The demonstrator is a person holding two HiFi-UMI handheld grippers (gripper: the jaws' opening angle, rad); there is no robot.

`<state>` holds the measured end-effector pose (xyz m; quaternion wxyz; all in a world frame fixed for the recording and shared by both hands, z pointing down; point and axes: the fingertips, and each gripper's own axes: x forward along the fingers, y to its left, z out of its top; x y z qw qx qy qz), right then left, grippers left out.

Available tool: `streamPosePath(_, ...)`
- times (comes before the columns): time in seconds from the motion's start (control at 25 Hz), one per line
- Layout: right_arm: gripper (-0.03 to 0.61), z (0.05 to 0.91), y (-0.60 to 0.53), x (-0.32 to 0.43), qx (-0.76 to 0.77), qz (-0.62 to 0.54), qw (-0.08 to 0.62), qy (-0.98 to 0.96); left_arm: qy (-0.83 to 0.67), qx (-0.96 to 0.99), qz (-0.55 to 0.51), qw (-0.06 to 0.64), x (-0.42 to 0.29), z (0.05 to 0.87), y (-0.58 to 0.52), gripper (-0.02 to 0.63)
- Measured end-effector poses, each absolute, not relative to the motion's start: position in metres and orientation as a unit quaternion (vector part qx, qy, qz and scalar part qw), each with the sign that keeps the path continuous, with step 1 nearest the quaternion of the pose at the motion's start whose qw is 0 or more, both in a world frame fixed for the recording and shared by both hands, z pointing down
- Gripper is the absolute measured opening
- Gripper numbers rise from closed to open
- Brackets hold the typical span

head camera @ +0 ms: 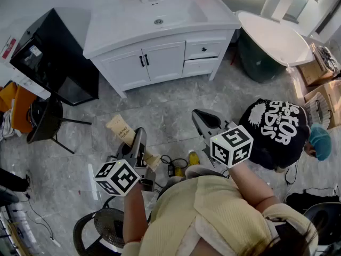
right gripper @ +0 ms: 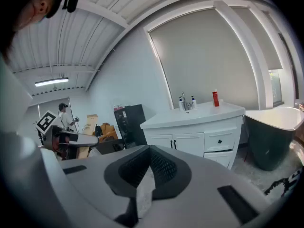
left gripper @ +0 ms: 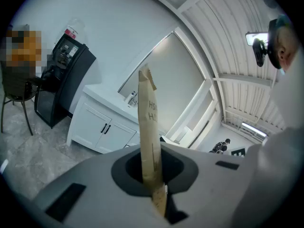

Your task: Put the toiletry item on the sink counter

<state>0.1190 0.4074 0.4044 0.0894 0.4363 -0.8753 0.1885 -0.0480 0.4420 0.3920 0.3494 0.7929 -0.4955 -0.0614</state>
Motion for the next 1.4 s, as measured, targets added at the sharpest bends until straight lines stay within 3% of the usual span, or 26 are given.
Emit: streamPosePath(1.4, 0.026, 0.405, 0.311, 0.181, 0.372, 0.192, 0.076, -0.905, -0.535, 0.769, -0.073, 0.343, 0.033, 0.392, 0.354, 0.037)
